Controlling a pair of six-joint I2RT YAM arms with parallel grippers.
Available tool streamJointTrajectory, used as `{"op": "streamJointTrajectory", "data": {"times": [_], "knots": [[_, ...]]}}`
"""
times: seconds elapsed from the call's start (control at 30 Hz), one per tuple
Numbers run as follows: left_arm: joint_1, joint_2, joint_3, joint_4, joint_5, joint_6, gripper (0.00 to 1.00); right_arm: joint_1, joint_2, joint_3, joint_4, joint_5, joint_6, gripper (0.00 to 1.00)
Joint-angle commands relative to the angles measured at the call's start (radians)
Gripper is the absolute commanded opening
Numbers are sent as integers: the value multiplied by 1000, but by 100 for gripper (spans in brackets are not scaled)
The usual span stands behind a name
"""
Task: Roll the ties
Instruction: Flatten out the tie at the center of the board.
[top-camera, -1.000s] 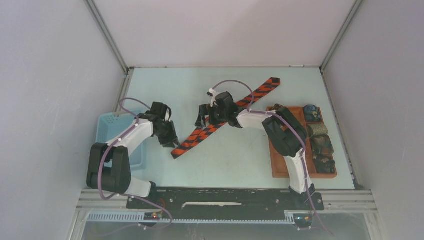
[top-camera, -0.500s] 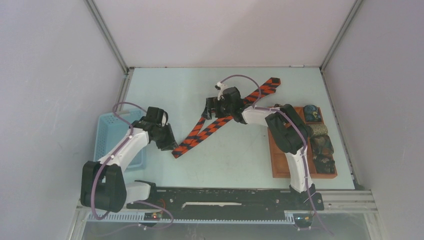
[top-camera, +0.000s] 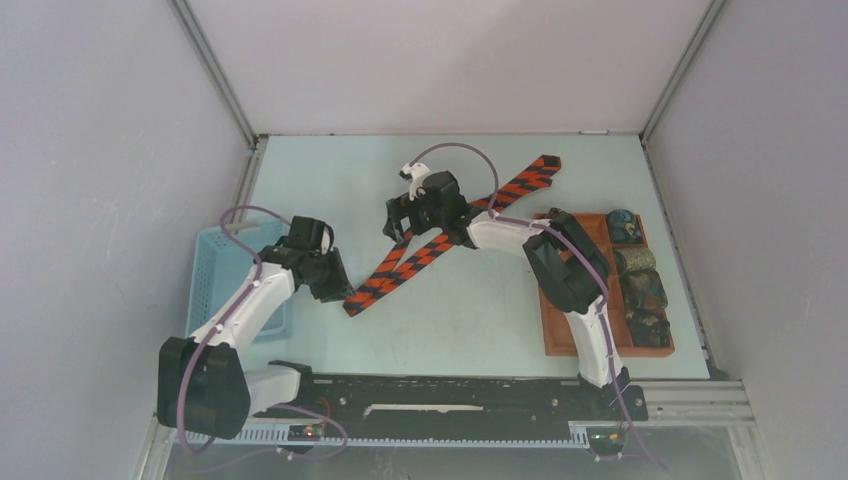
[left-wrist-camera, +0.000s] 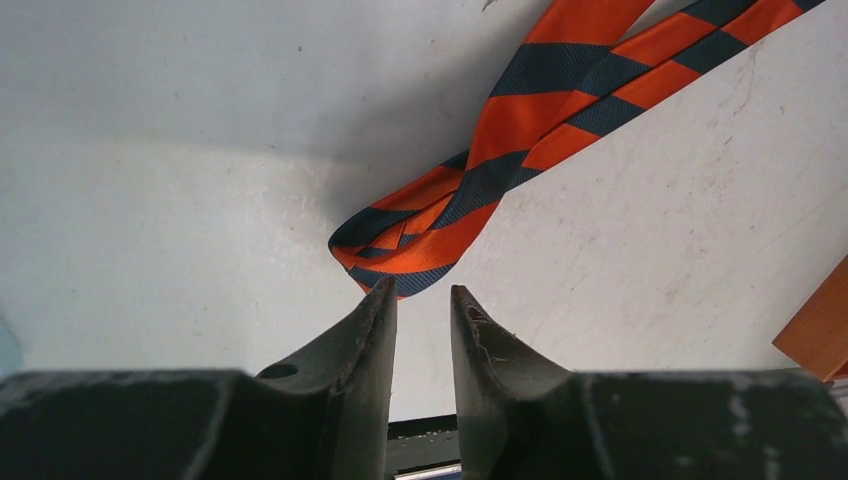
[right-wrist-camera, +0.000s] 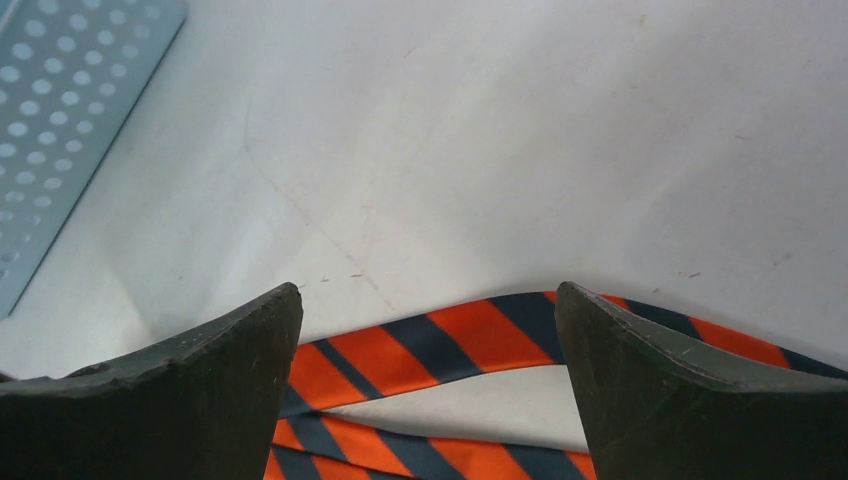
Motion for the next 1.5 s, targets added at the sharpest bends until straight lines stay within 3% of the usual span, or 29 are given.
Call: {"op": "streamJointTrajectory", "data": {"times": [0.0,0.13,0.23,0.43,0.73,1.03,1.23,1.47], "knots": [[-6,-38,4,-18,-4,-15,31,-43,25,61,-27,-16,5,100],[-6,-76,-4,-42,-24,-39,32,-79,-75,-57,116,-59,53,100],[-6,-123,-21,-50,-53,-93,37,-111,-167,-98,75,-51,68,100],[-6,-320,-111,-42,-145,-242,55,-182,-417,-362,147,-27,180,100],[-6,-526,-177,-125,-269,-396,53,-172,-678,-605,53,117,245,100],[-12,-594,-151,-270,-327,-437,47,-222,-695,-664,62,59,294,100],[-25,-545,-197,-158,-256,-429,44,-236,-675,-664,80,27,305,100],[-55,-455,-233,-3,-208,-426,47,-238,-669,-663,85,7,302,100]]}}
